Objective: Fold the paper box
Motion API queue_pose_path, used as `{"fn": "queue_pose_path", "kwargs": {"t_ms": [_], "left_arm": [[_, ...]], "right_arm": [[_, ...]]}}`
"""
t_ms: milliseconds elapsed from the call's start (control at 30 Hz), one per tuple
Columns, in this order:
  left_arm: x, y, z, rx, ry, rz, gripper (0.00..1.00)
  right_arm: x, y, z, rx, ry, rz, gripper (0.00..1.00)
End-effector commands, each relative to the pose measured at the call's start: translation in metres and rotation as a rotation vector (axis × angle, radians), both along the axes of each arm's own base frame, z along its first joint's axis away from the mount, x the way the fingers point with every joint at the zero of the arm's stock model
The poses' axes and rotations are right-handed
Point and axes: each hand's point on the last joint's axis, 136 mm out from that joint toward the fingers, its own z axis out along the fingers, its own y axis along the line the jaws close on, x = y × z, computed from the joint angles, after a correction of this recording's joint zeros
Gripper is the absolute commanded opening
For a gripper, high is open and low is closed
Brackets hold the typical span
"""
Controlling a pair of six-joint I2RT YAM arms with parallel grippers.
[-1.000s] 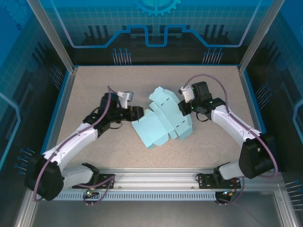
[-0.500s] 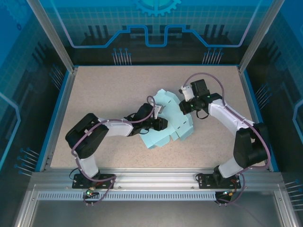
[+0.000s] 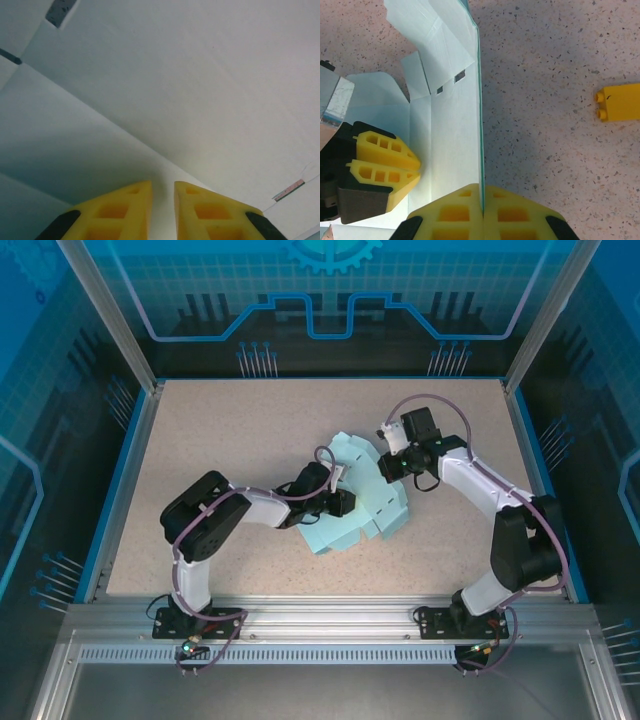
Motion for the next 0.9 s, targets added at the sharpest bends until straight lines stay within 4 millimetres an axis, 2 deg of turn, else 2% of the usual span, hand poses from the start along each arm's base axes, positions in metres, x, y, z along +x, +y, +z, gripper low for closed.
{"fn": "queue_pose_path", "kwargs": {"t_ms": [0,333,600,867], "left_arm": [[-0.002,0.003,-0.021,0.006,0.032,0.032,0.20],[-0.003,0.006,-0.032,-0.020,0.035,0.062,0.15],[-0.004,0.007,-0.033,-0.048,0.028,0.072,0.14],[-0.005,0.010,-0.033,-0.059,0.019,0.083,0.14]], "right_arm": [[0.007,0.003,0.009,0.030,-0.004,-0.013,0.03],[-0.012,0.040,0.018,0.045,-0.003,-0.018,0.03],[-0.028,0.067,0.014,0.009,-0.013,-0.030,0.03],[-0.037,0.075,0.004,-0.020,-0.022,-0.043,0.03]]}}
